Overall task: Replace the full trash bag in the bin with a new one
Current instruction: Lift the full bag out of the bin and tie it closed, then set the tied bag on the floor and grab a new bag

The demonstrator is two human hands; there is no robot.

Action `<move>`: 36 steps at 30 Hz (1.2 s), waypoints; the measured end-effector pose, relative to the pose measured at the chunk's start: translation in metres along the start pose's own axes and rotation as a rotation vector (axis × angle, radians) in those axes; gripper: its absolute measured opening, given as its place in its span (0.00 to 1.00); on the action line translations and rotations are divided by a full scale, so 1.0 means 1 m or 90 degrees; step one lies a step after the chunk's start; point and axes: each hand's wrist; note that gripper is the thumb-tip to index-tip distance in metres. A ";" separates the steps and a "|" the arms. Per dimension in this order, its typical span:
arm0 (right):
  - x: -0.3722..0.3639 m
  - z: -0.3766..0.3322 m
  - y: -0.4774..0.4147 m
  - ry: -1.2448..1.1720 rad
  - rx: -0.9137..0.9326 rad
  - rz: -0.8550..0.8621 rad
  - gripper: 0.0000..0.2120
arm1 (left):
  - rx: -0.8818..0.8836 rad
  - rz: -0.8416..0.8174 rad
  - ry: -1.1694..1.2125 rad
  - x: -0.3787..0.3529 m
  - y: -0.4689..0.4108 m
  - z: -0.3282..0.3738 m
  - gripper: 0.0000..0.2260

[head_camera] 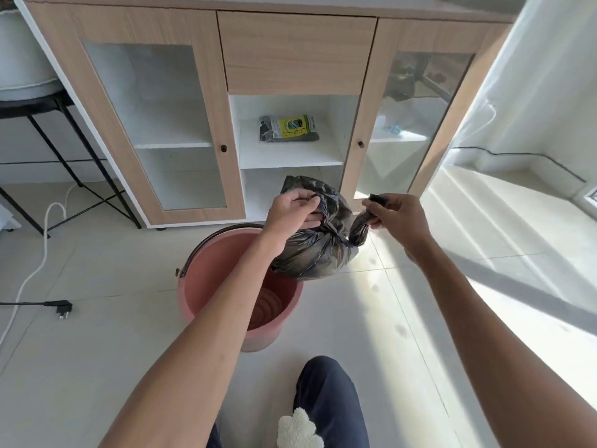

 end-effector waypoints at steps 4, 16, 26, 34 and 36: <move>0.035 0.009 0.005 -0.020 -0.007 0.035 0.07 | -0.012 -0.038 -0.014 -0.034 -0.011 0.007 0.02; 0.074 0.076 0.009 -0.021 -0.123 0.105 0.06 | 0.102 -0.041 -0.135 -0.083 -0.038 -0.050 0.04; 0.061 0.180 0.020 0.003 -0.281 0.169 0.06 | 0.197 -0.070 -0.392 -0.093 -0.055 -0.161 0.01; 0.051 0.238 0.035 0.047 -0.365 0.095 0.09 | 0.239 -0.076 -0.556 -0.082 -0.051 -0.217 0.02; 0.051 0.243 0.038 0.063 -0.376 0.083 0.07 | 0.243 -0.082 -0.571 -0.082 -0.049 -0.219 0.03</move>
Point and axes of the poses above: each hand's wrist, its own y-axis away from the middle knuckle, its own x-axis out of the back of the hand, z = x × y, and after that the axes turned 2 degrees about -z, right-handed
